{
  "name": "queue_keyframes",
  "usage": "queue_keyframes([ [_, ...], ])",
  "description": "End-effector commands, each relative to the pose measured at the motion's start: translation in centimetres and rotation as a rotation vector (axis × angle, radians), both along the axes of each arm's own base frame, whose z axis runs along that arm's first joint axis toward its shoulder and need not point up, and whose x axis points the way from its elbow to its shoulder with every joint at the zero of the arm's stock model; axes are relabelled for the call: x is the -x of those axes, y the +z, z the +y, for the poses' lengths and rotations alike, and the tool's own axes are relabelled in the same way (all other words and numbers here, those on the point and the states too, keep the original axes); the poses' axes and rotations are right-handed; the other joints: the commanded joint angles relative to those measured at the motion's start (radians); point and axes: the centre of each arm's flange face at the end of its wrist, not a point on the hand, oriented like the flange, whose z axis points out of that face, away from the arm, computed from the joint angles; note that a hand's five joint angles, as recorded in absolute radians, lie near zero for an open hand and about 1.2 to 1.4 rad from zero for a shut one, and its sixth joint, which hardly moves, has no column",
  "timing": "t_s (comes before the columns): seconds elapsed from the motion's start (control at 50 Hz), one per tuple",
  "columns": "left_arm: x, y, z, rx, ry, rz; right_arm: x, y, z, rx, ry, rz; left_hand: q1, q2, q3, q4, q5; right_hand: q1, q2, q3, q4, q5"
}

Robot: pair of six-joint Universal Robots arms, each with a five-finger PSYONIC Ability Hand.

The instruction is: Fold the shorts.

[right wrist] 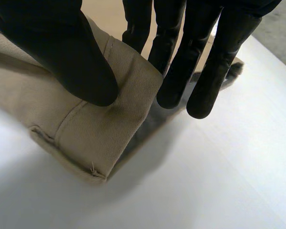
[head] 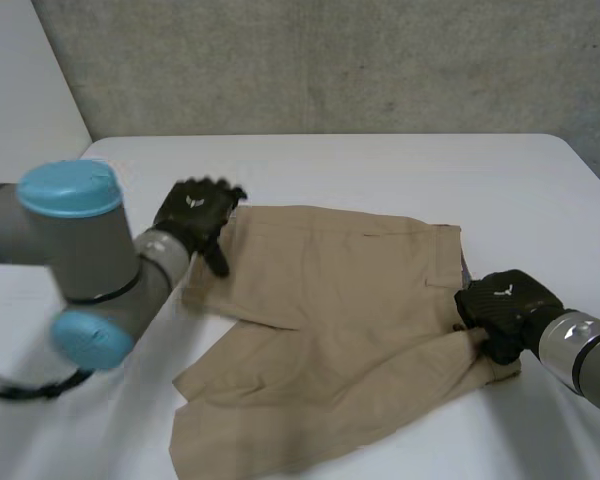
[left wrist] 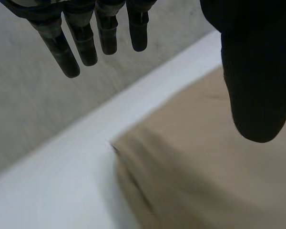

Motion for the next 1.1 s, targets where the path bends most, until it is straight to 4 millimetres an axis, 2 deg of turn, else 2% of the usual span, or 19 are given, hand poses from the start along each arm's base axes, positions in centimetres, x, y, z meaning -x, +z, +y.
queue_keyframes([
  [0.02, -3.1, 2.2, 8.0, -0.303, 0.049, 0.055, -0.3, -0.5, -0.8, -0.011, -0.061, -0.044, 0.062, 0.074, 0.064, 0.072, 0.079, 0.452, 0.22, 0.211, 0.205, 0.237],
  [0.14, -4.5, 3.1, 13.1, -0.437, 0.054, 0.059, -1.3, -1.1, -0.8, -0.018, -0.057, -0.074, 0.121, 0.133, 0.122, 0.13, 0.137, 0.452, 0.22, 0.211, 0.205, 0.237],
  [0.16, -4.7, 3.3, 14.5, -0.447, 0.037, 0.053, -1.4, -1.1, -0.8, -0.017, -0.056, -0.075, 0.182, 0.194, 0.184, 0.191, 0.199, 0.452, 0.22, 0.211, 0.205, 0.237],
  [0.24, -5.0, 3.8, 17.7, -0.441, -0.019, 0.048, -2.0, -1.1, -0.4, -0.016, -0.038, -0.084, 0.276, 0.288, 0.278, 0.285, 0.293, 0.452, 0.22, 0.211, 0.205, 0.237],
  [0.32, -5.1, 3.8, 20.5, -0.439, -0.092, 0.038, -2.4, -1.2, -0.1, -0.018, -0.023, -0.083, 0.291, 0.303, 0.293, 0.301, 0.308, 0.452, 0.22, 0.211, 0.205, 0.237],
  [0.38, -5.1, 3.2, 21.4, -0.455, -0.116, 0.022, -2.4, -1.1, -0.1, -0.017, -0.023, -0.083, 0.288, 0.3, 0.29, 0.298, 0.305, 0.452, 0.22, 0.211, 0.205, 0.237],
  [0.52, -5.0, 0.6, 21.2, -0.49, -0.091, -0.023, -2.4, -1.0, 0.0, -0.015, -0.022, -0.085, 0.277, 0.288, 0.278, 0.286, 0.293, 0.452, 0.22, 0.211, 0.205, 0.237],
  [0.66, -4.8, -1.7, 19.6, -0.44, 0.001, -0.07, -2.4, -1.3, 0.3, -0.025, -0.021, -0.083, 0.285, 0.297, 0.287, 0.295, 0.302, 0.452, 0.22, 0.211, 0.205, 0.237],
  [0.74, -4.3, -2.3, 19.2, -0.406, 0.006, -0.06, -2.3, -1.2, 0.4, -0.023, -0.022, -0.083, 0.37, 0.382, 0.372, 0.379, 0.387, 0.452, 0.22, 0.211, 0.205, 0.237],
  [0.76, -4.1, -2.4, 19.0, -0.395, 0.004, -0.05, -2.3, -1.2, 0.4, -0.023, -0.022, -0.083, 0.449, 0.461, 0.451, 0.458, 0.466, 0.452, 0.22, 0.211, 0.205, 0.237],
  [0.8, -3.9, -2.4, 18.8, -0.377, 0.001, -0.035, -2.3, -1.0, 0.4, -0.016, -0.023, -0.085, 0.593, 0.605, 0.594, 0.602, 0.609, 0.452, 0.22, 0.211, 0.205, 0.237],
  [0.82, -3.7, -2.3, 18.5, -0.353, -0.001, -0.017, -2.2, -1.0, 0.4, -0.017, -0.023, -0.085, 0.835, 0.847, 0.837, 0.844, 0.851, 0.452, 0.22, 0.211, 0.205, 0.237],
  [0.88, -3.3, -1.9, 18.0, -0.309, -0.007, 0.018, -2.2, -0.9, 0.5, -0.014, -0.022, -0.084, 1.144, 1.156, 1.146, 1.153, 1.161, 0.452, 0.22, 0.211, 0.205, 0.237],
  [1.0, -2.8, -0.7, 17.1, -0.267, -0.006, 0.058, -2.2, 0.0, 0.6, 0.006, -0.01, -0.064, 1.145, 1.157, 1.147, 1.154, 1.162, 0.452, 0.22, 0.211, 0.205, 0.237],
  [1.1, -2.4, 0.9, 15.4, -0.224, 0.013, 0.096, -1.8, 1.0, 0.9, 0.025, 0.009, -0.025, 1.145, 1.157, 1.147, 1.154, 1.162, 0.452, 0.22, 0.211, 0.205, 0.237],
])
